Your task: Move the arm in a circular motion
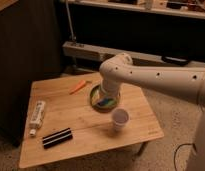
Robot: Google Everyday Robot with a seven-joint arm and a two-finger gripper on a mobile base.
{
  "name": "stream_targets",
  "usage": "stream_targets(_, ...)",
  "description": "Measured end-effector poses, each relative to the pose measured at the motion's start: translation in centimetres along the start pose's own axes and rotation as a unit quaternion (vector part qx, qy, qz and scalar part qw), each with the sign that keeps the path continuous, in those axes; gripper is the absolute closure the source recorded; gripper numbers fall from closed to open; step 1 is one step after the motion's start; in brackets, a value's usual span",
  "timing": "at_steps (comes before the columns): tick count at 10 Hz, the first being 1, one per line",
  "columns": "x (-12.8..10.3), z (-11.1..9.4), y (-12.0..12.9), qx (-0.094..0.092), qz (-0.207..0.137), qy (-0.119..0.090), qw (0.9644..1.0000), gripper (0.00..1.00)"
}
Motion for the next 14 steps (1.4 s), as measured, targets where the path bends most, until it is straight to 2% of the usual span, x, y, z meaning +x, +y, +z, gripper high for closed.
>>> stream_targets(2, 2.5, -0.1, 5.0, -0.035, -0.054, 0.001, 0.9980, 0.65)
stream_targets(3, 3.4, 0.2, 8.5, -0.056, -0.088, 0.002, 0.9945, 0.77)
stream_targets(5, 3.2, 0.8, 13.9, -0.084, -0.135, -0.001, 0.9873, 0.94)
stream_targets(6, 2.2, 1.2, 17.6, -0.096, -0.168, -0.007, 0.9810, 1.00)
stream_targets(7, 1.4, 1.4, 19.1, -0.099, -0.181, -0.012, 0.9783, 1.00)
stream_targets(8, 0.5, 1.5, 20.1, -0.101, -0.188, -0.019, 0.9767, 1.00)
stream_targets(10, -1.8, 1.3, 20.5, -0.101, -0.185, -0.035, 0.9768, 1.00)
stream_targets(12, -5.1, 0.9, 18.8, -0.095, -0.173, -0.051, 0.9790, 1.00)
stream_targets(14, -8.8, 0.7, 16.1, -0.082, -0.157, -0.063, 0.9821, 1.00)
